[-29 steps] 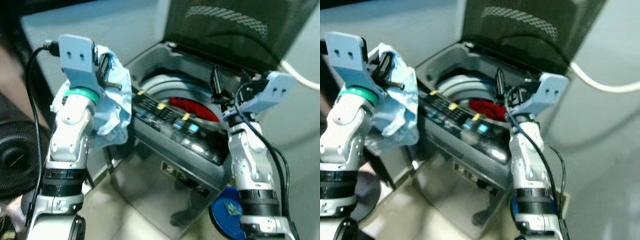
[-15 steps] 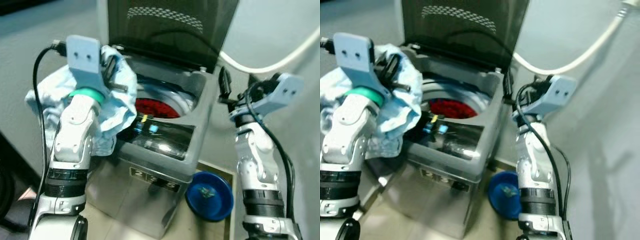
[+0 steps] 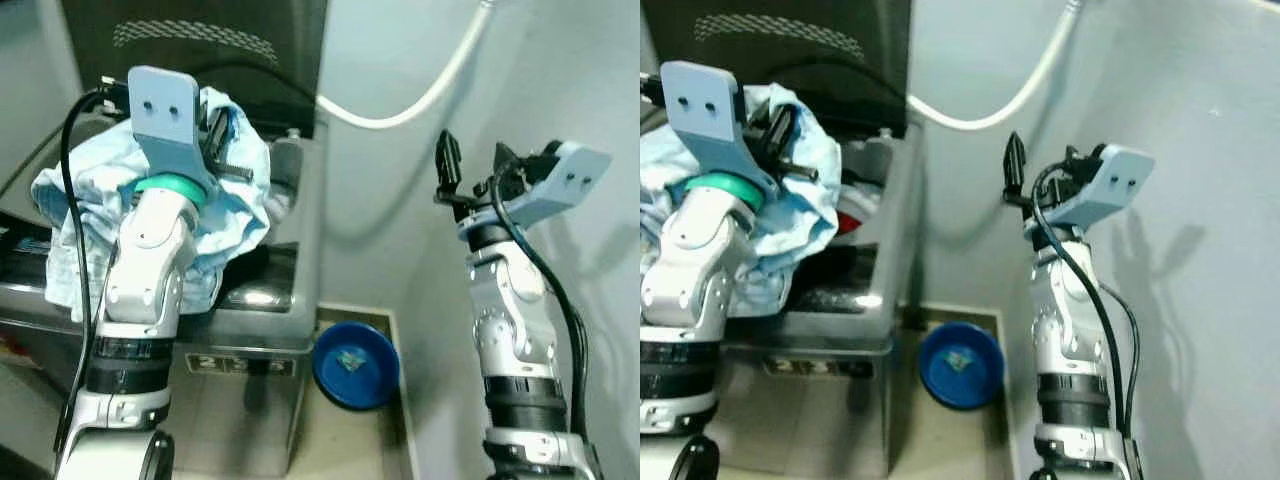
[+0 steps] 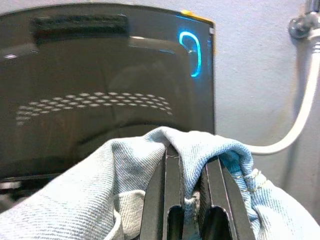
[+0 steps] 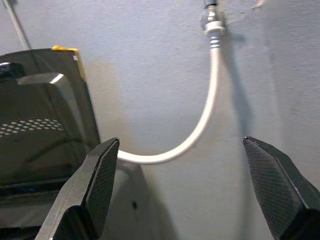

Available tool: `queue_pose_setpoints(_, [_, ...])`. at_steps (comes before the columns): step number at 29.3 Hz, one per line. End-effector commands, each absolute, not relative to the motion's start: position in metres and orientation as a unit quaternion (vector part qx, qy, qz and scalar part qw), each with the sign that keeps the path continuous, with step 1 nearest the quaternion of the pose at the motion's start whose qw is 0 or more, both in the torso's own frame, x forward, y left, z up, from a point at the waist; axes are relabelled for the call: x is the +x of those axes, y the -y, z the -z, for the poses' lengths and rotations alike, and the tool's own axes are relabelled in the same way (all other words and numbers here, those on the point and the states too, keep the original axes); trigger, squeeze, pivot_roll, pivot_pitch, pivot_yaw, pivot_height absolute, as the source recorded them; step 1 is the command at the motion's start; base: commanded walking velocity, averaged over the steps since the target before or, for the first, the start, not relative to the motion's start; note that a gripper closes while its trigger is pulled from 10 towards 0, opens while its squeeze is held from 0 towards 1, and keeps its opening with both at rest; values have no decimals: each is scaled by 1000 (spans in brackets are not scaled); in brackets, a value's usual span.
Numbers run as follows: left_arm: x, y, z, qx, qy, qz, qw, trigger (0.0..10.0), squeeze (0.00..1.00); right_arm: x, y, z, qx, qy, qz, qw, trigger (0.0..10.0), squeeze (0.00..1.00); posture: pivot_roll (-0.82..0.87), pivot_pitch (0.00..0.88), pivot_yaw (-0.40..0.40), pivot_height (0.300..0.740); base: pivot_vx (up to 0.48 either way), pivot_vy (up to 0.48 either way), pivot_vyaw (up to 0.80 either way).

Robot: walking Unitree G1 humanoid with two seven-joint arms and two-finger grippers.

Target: Clothes washing

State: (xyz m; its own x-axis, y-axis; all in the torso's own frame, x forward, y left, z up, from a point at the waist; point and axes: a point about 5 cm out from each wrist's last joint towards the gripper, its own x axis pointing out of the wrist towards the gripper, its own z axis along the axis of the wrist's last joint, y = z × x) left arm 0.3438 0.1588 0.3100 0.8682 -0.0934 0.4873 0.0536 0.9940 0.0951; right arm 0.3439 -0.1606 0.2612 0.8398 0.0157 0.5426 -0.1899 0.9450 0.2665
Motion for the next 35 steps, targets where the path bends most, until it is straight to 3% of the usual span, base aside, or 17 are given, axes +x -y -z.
queue_pose_setpoints(1, [342,-153,-313,36,262,48,963,10000,0,344,163,-259,160,271,-51,948,10000,0,73,0,2,740,0,0,-800])
queue_pose_setpoints(7, [343,-153,-312,31,258,47,965,10000,0,345,166,-256,156,267,-42,950,10000,0,73,0,2,740,0,0,-759])
queue_pose_setpoints(22, [344,-155,-309,26,253,40,966,10000,0,346,166,-251,138,258,-37,956,10000,0,69,0,2,740,0,435,0])
queue_pose_setpoints(29, [345,-154,-308,30,248,39,968,10000,0,345,166,-251,137,259,-37,956,10000,0,69,0,2,740,0,103,0])
queue_pose_setpoints(35, [344,-155,-308,27,248,39,968,10000,0,345,165,-251,136,259,-39,956,10000,0,69,0,4,740,0,480,0])
